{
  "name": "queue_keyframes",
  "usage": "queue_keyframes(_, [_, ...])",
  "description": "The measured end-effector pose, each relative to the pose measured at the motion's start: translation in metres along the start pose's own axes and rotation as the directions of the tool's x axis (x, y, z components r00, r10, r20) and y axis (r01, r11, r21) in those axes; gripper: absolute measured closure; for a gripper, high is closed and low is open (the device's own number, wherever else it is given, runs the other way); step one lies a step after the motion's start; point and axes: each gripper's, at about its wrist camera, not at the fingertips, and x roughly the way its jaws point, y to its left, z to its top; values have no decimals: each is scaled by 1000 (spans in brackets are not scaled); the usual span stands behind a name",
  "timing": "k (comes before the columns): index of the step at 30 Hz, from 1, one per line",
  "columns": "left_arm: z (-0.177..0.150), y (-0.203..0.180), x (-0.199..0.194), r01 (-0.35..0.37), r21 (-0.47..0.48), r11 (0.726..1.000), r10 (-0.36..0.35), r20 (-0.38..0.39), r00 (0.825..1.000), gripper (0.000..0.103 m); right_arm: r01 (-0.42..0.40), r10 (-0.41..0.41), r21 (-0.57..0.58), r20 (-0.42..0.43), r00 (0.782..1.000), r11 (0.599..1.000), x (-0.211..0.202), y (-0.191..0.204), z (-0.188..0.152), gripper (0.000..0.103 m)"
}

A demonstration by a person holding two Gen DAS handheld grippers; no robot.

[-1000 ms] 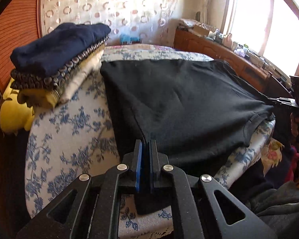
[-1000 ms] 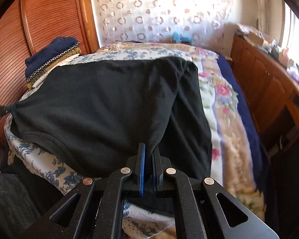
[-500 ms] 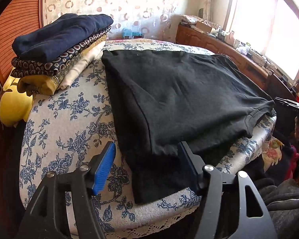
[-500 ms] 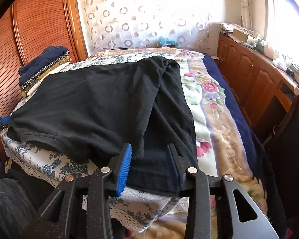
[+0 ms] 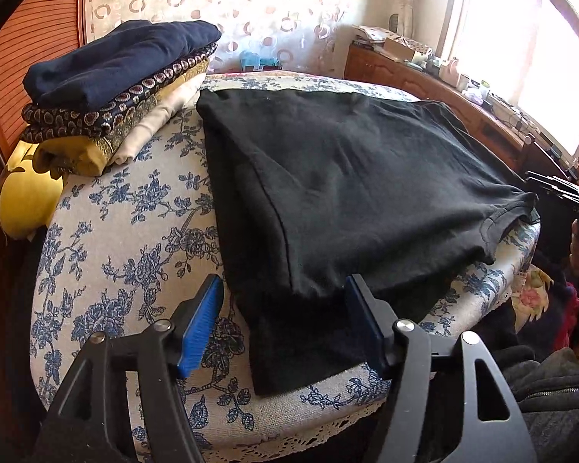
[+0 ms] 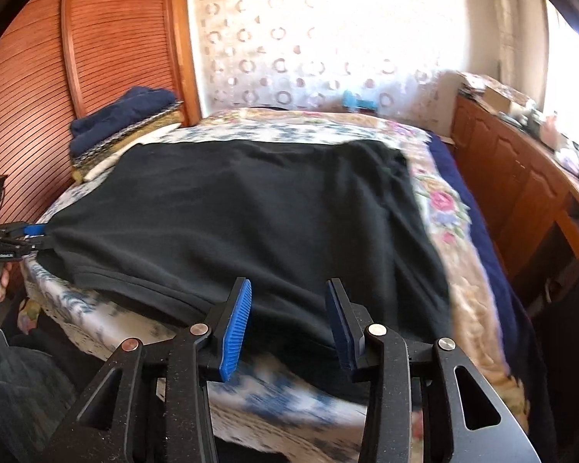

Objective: Fold small clothes
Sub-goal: 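Move both open grippers along the folded shirt edge to flatten it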

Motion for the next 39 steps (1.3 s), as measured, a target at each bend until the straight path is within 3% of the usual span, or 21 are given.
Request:
queue_keyframes(9, [-4,4,-1,-2,-34,999,3,14,1000,37,-113,111,-111,-25,994,987,63,65,24,62])
queue_keyframes(17, [-2,16,-12,6,-102,995,2,76,997,37,-110,94,-170,-96,991,979,113,86,23,61])
queue_keyframes(24, [0,21,-10,35,-142,989,-23,86,996,37,-91,81,-159,-66,995,983,126,89,23,37])
queue_keyframes(27, [0,20,-5,35,-143,989,-25,70,997,47,-72,65,-141,-51,997,987,125,87,18,27])
queue_keyframes(36, [-3,17,4,20,-141,990,-13,49,999,48,-44,45,-120,2,999,992,117,95,3,19])
queue_keyframes(39, [-2,15,5,23,-135,991,-16,48,999,61,-44,46,-122,12,999,992,114,96,0,18])
